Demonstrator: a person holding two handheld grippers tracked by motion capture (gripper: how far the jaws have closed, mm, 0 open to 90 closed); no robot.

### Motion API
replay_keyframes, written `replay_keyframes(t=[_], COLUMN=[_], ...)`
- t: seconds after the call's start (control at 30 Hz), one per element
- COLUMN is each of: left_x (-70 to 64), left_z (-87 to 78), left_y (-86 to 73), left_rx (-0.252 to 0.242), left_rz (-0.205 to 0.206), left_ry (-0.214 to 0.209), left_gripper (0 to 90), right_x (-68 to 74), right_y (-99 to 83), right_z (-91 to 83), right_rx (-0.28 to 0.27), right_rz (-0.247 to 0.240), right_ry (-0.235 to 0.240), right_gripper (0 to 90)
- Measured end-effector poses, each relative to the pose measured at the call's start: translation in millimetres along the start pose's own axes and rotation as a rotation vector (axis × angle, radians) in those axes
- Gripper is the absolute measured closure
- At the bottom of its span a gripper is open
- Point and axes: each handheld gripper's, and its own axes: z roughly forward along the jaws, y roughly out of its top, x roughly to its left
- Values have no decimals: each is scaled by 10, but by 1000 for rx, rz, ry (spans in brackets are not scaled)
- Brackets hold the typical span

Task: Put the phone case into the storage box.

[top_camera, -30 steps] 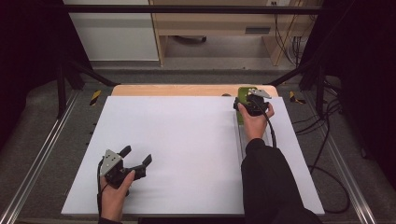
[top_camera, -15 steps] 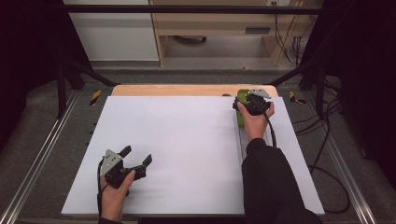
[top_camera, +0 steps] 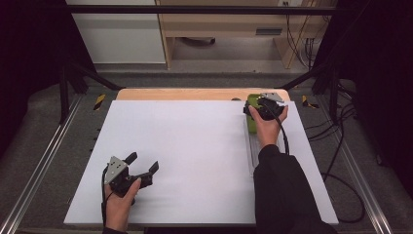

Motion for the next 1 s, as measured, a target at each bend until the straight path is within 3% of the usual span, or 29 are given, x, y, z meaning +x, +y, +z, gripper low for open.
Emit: replay_keyframes(t=[1.0], left_x=[-4], left_z=[-1], left_y=[1], left_rx=[2], left_rz=[5], left_ry=[3], left_gripper=[63], right_x=[13], right_y=[52], right_z=[-76], right_rx=[-15], right_rz=[7], right_ry=[2], right_gripper=[45])
